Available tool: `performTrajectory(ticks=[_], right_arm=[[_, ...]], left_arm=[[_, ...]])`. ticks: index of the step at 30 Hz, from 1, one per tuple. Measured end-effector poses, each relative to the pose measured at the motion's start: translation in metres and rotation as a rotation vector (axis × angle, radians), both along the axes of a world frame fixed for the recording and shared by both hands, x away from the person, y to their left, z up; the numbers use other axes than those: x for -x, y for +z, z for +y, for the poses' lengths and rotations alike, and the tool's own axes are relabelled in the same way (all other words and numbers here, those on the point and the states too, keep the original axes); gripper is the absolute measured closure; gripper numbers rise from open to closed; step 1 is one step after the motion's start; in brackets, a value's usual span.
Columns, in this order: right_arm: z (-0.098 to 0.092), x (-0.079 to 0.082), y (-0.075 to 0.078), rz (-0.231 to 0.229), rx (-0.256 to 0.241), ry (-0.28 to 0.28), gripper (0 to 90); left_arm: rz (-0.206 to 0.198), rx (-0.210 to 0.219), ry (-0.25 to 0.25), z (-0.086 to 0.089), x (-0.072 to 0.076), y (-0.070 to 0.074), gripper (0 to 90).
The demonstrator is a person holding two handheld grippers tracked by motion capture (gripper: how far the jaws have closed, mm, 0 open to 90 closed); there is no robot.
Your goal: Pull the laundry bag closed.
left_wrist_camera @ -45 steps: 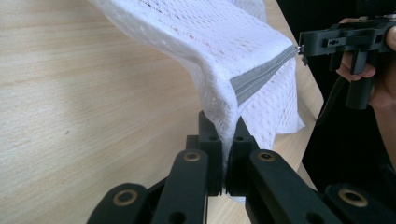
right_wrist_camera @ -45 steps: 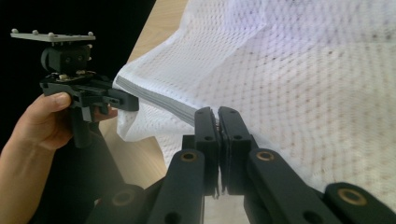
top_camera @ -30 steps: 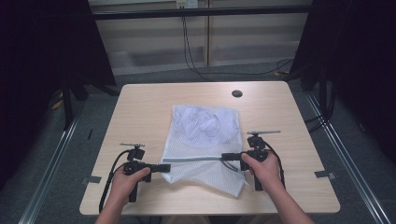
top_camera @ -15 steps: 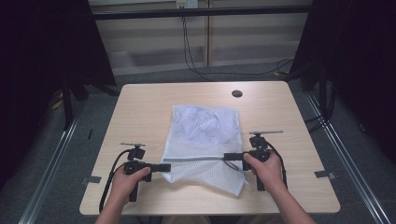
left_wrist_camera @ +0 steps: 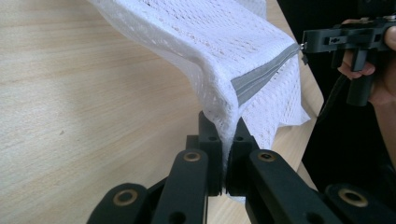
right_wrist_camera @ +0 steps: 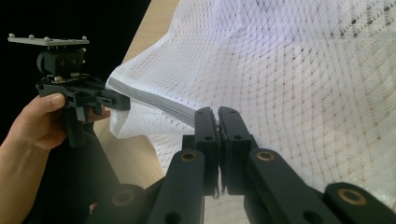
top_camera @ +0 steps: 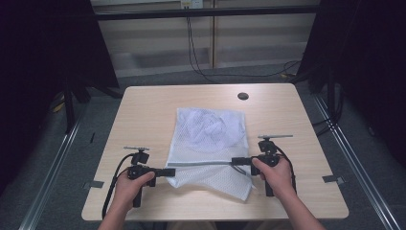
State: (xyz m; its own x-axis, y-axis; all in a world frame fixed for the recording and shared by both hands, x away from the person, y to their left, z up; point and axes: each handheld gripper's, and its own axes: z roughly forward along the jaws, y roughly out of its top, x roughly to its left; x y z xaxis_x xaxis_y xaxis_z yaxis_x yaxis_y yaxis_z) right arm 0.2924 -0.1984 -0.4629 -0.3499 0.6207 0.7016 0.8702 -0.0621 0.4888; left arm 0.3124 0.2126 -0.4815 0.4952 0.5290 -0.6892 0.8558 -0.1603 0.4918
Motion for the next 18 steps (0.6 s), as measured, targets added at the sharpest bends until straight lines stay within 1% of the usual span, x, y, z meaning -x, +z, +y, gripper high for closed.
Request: performTrajectory(ticks=[2, 3, 5, 7, 8, 9, 10, 18], right_arm=[[-0.001, 0.000, -0.001, 0.001, 0.000, -0.001, 87.7], [-0.001, 0.000, -0.001, 0.001, 0.000, -0.003, 87.7], [-0.001, 0.001, -0.001, -0.001, 0.001, -0.001, 87.7], [-0.003, 0.001, 0.000, -0.001, 0.007, -0.004, 87.7], [-0.004, 0.001, -0.001, -0.001, 0.005, -0.005, 87.7], [-0.005, 0.002, -0.001, 0.001, 0.013, -0.010, 87.7], [-0.007, 0.002, -0.001, 0.002, 0.012, -0.016, 87.7], [-0.020, 0.004, -0.002, -0.001, 0.010, -0.038, 87.7]], left_arm=[[0.005, 0.005, -0.001, 0.000, 0.000, 0.000, 88.3], [-0.001, 0.000, -0.002, 0.000, 0.000, 0.000, 88.3], [0.002, 0.002, -0.001, 0.000, 0.000, 0.000, 88.3], [0.012, 0.011, 0.008, -0.001, 0.001, 0.000, 88.3], [-0.003, 0.005, 0.003, 0.001, 0.000, 0.000, 88.3], [-0.004, 0.003, 0.000, 0.002, -0.001, 0.000, 88.3], [0.000, 0.006, 0.001, 0.002, 0.000, 0.000, 88.2], [-0.003, 0.009, 0.001, 0.001, 0.000, 0.000, 88.3]])
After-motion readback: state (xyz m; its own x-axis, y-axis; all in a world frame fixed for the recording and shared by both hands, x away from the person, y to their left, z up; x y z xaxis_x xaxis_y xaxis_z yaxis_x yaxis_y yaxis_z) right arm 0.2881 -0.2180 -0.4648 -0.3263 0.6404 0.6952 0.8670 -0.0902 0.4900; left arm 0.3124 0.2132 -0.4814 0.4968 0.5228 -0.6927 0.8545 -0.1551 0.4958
